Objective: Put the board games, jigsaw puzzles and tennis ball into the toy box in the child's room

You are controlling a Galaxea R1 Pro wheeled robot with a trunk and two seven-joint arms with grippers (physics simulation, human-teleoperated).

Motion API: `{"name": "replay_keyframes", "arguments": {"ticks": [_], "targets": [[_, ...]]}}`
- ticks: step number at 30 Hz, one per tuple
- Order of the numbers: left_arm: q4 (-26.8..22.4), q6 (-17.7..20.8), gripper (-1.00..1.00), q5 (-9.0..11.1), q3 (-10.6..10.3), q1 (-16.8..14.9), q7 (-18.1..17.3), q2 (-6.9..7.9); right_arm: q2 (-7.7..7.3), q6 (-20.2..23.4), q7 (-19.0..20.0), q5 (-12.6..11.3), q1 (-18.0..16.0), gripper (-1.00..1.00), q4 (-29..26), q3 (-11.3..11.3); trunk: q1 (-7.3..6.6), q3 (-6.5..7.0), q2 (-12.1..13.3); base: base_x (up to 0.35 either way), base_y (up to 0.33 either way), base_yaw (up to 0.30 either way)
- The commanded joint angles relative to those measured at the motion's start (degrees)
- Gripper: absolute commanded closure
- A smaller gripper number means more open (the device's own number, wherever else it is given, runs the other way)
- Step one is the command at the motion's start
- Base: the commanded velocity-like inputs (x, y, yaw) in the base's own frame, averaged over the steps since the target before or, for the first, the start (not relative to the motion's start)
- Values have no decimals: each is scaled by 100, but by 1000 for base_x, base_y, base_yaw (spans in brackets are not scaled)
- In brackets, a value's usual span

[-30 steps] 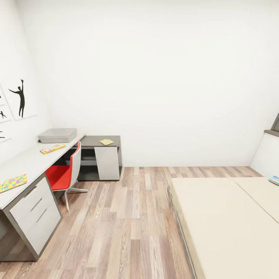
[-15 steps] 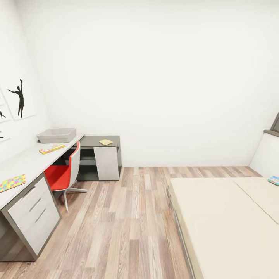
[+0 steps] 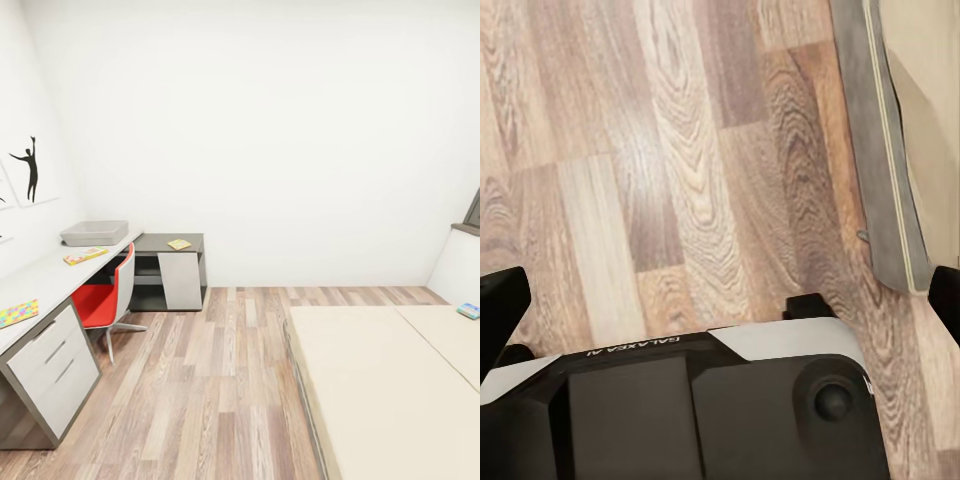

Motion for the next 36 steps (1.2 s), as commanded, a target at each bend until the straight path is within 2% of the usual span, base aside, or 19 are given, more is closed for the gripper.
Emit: {"name": "replay_keyframes", "arguments": {"ticks": [1, 36], "targets": [[4, -19, -100, 0, -11, -3, 18, 0, 4, 24, -10, -38, 0, -100, -13, -17, 3, -8, -9, 0, -80, 0], [4, -18, -100, 0, -11, -3, 18, 0, 4, 24, -10, -38, 0, -100, -13, -17, 3, -8, -9, 0, -111, 0]]}}
